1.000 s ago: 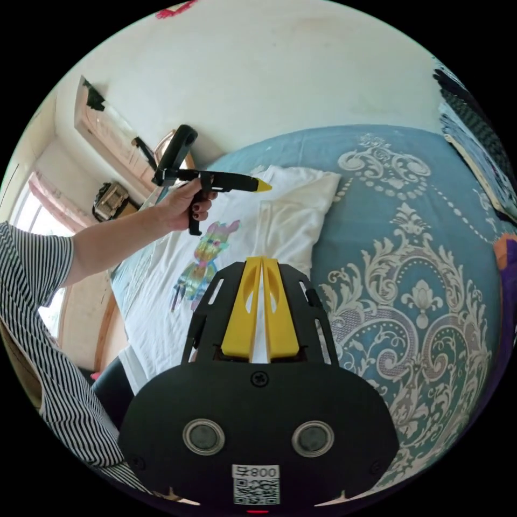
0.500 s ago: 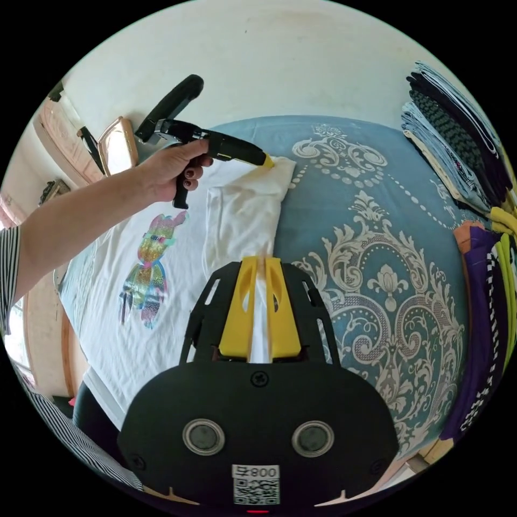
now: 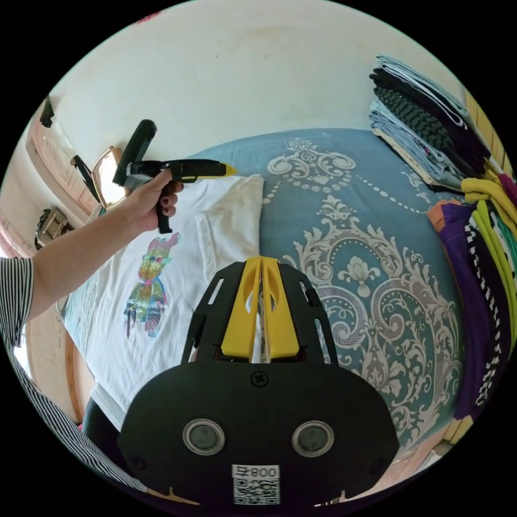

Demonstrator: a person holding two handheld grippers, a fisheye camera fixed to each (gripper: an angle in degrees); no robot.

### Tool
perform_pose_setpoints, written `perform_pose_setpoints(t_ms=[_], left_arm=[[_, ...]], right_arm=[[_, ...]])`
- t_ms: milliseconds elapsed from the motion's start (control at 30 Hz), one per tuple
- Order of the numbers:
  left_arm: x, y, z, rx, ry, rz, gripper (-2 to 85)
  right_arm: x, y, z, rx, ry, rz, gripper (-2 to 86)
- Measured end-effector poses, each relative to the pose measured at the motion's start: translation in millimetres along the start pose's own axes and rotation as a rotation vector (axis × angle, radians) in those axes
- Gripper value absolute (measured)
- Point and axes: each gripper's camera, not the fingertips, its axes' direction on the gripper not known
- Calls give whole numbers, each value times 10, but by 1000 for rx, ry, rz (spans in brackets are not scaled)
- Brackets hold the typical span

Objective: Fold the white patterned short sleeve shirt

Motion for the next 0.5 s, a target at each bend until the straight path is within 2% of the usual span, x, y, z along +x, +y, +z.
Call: perform_pose_setpoints(t_ms=[67,167,333,433,500], left_arm=[[126,108,-18,-40,-18,33,18],[193,267,127,-181,-85,21,9],[417,372,-326,-60,-52,43,3],[515,456,-219,-210,-112,58,3],[577,492,-452,-145,-135,28,3]], right_arm=[[-74,-22,27,10,-60,-30,1],[-223,-68,337,-114,-41,-66,1],[-471,-148,387,-110,53,-99,2],[-576,-181,589,-155,50,-106,2],[-662,-192,625,-144,76,-119,2]])
